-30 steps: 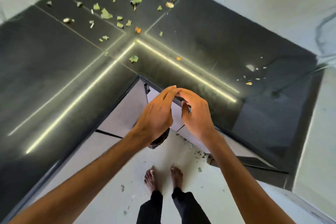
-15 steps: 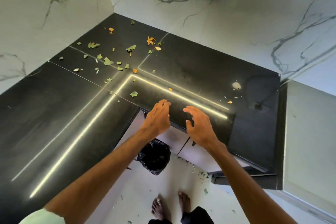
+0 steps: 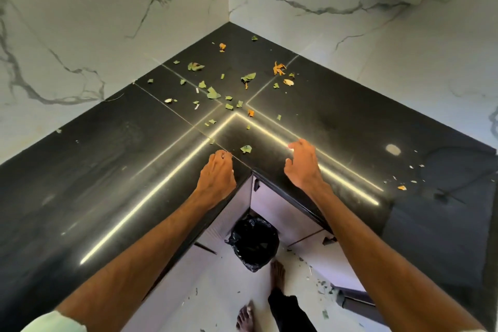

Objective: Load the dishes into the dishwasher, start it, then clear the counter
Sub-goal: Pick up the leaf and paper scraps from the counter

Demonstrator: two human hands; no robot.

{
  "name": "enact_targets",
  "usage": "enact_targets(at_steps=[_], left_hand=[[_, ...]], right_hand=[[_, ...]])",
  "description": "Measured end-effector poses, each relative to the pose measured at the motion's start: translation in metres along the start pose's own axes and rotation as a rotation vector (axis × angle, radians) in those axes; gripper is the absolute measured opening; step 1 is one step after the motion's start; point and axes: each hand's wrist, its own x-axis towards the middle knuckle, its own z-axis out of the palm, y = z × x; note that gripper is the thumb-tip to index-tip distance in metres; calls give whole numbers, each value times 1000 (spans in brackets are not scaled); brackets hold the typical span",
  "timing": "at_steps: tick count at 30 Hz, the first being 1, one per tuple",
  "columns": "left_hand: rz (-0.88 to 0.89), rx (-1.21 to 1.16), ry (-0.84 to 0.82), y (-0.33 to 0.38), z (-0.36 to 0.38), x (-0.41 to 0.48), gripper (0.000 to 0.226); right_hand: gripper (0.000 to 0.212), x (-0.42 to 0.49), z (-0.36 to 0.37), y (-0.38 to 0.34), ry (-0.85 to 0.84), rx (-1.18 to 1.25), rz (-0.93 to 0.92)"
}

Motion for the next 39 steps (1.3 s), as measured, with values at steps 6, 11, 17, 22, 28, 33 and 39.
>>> enact_targets(at_steps=[6, 11, 17, 22, 28, 33, 39], left_hand=[[-91, -18, 19, -15, 10, 17, 36], [-107, 34, 12, -30, 20, 33, 30], [-229, 9, 181, -48, 25, 52, 39], [-305, 80, 99, -34, 58, 73, 69], [-265, 95, 117, 3, 84, 122, 80], [-163, 61, 54, 19, 88, 175, 74], [-172, -192, 331, 15, 57, 166, 55]], right_hand=[[55, 17, 33, -38, -95, 63, -203], [50, 42, 87, -67, -184, 41, -247], [38, 102, 100, -53, -167, 64, -295], [36, 143, 71, -45, -44, 103, -355], [33, 170, 53, -22, 41, 104, -397], [36, 199, 49, -22, 82, 123, -406], [46, 231, 62, -47, 16, 123, -578]])
